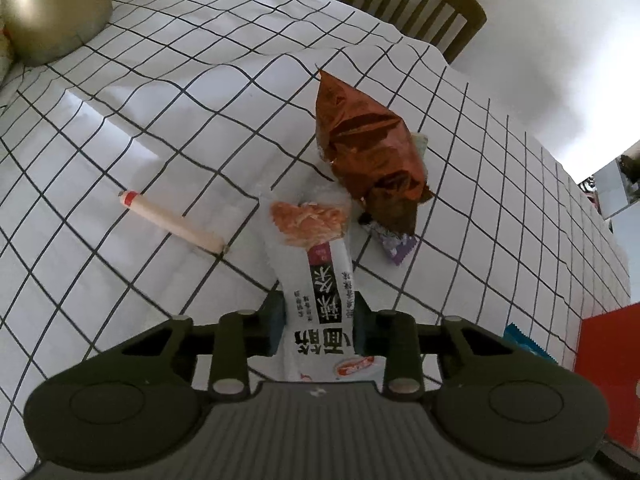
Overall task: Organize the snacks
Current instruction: 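Grasp the white noodle-snack packet with left tool while right grasps blue cookie packet, then carry the white packet and blue cookie packet over the red box and lower them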
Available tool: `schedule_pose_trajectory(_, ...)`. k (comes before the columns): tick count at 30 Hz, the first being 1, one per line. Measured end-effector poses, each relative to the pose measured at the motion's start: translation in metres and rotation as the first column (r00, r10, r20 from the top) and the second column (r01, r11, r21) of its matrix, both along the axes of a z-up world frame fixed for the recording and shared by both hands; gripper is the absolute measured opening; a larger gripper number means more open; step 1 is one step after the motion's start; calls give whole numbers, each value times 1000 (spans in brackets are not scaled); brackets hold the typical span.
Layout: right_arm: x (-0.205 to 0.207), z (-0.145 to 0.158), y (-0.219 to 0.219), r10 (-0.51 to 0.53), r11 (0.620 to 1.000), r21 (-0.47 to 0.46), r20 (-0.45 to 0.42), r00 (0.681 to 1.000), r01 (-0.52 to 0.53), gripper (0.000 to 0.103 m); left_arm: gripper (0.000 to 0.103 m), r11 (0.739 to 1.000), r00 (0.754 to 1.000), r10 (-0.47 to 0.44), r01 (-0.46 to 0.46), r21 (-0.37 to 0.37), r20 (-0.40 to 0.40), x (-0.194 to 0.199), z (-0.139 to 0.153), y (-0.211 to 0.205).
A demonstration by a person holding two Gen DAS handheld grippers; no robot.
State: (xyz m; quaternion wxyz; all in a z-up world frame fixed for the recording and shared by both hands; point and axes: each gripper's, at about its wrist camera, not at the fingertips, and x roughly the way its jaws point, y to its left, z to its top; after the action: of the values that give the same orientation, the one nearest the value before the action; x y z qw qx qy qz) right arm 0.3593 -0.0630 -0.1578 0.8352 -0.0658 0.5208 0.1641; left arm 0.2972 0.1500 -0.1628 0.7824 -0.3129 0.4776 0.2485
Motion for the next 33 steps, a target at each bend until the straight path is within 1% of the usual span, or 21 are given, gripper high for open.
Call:
schedule_pose_trajectory(7, -18, 9, -15, 15, 1000, 24, 4, 1000, -15, 33, 20, 1000, 1000, 7, -7, -5, 9, -17, 6, -4)
schedule_pose_trajectory(13, -33, 22, -30, 33, 998, 58, 9, 999, -34, 33, 19, 1000, 1000, -1, 1, 4, 19, -35, 11, -17)
schedule_pose_trajectory(18, -49, 33, -44, 59, 995, 78, 6, 998, -60, 32, 18, 1000, 1000, -3, 4, -6, 28, -52, 17, -31)
schedule_pose_trajectory(26, -73, 57, -70, 106, 987, 119, 14, 994, -106, 32, 18, 998, 995, -58, 59, -11, 75, -74, 41, -72)
schedule_pose_trajectory(33, -86, 88, -103, 135, 976, 167, 44, 990, -141, 32, 18, 990, 981, -138, 138, 6, 135, -82, 75, -118)
